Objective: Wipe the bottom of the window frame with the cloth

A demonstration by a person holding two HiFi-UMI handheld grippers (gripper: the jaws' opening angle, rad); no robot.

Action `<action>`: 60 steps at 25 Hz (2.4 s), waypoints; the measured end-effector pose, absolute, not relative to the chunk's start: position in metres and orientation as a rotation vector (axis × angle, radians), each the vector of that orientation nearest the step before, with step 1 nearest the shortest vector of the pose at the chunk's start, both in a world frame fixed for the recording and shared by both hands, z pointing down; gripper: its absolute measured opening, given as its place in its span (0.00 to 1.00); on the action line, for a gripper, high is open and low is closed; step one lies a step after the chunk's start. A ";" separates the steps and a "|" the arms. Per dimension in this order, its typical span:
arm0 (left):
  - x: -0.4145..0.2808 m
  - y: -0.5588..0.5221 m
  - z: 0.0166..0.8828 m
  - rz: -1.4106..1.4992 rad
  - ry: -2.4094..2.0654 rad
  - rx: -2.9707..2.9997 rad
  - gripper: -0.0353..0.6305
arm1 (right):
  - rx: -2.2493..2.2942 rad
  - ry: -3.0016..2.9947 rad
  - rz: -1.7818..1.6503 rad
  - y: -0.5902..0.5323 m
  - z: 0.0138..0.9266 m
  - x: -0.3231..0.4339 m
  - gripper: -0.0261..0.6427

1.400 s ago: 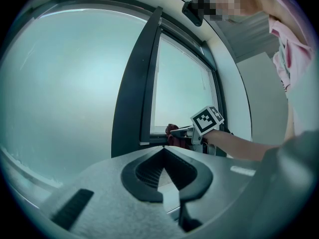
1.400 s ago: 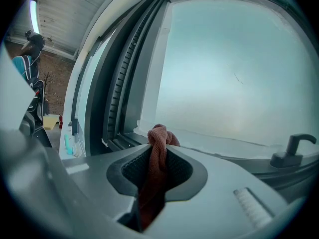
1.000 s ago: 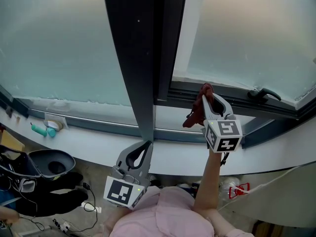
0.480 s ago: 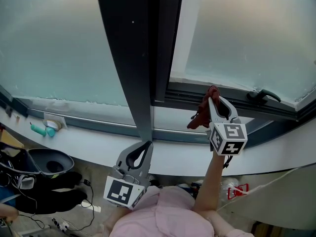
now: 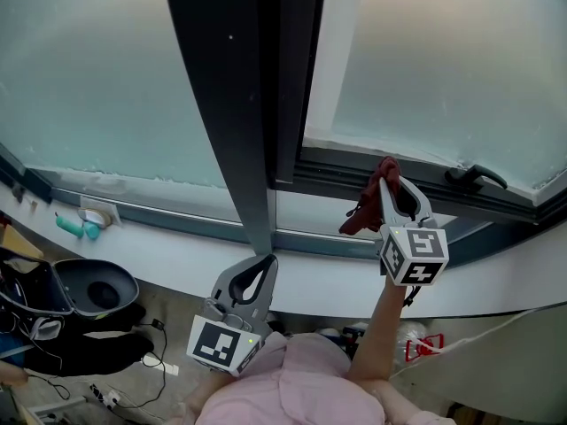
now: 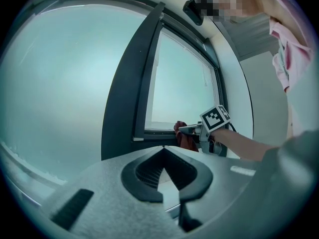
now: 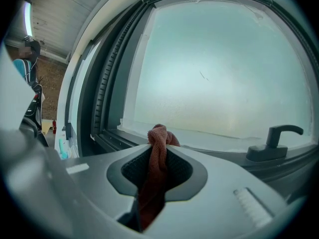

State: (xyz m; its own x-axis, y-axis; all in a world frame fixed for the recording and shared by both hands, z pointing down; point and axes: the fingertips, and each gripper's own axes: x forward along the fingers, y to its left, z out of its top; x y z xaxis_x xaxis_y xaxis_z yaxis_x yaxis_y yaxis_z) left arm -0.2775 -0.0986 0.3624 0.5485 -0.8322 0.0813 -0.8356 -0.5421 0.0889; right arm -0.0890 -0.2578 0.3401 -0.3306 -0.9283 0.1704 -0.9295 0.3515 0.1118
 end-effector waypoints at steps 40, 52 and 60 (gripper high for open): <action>-0.214 -0.127 0.355 0.035 -1.395 2.706 0.05 | 1.617 -2.493 0.125 -0.258 0.340 -0.019 0.16; -0.206 -0.128 0.355 0.038 -1.398 2.705 0.05 | 1.666 -2.457 0.135 -0.257 0.340 0.007 0.16; -0.199 -0.129 0.355 0.041 -1.388 2.710 0.05 | 1.768 -2.396 0.147 -0.256 0.340 0.044 0.16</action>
State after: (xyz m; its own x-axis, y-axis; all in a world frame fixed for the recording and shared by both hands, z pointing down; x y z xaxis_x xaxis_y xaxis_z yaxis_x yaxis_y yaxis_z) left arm -0.1988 -0.1292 0.3551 0.5851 -0.8081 0.0678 -0.8107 -0.5808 0.0740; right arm 0.0444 -0.2555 0.3400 -0.2884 -0.9392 0.1862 -0.9549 0.2964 0.0158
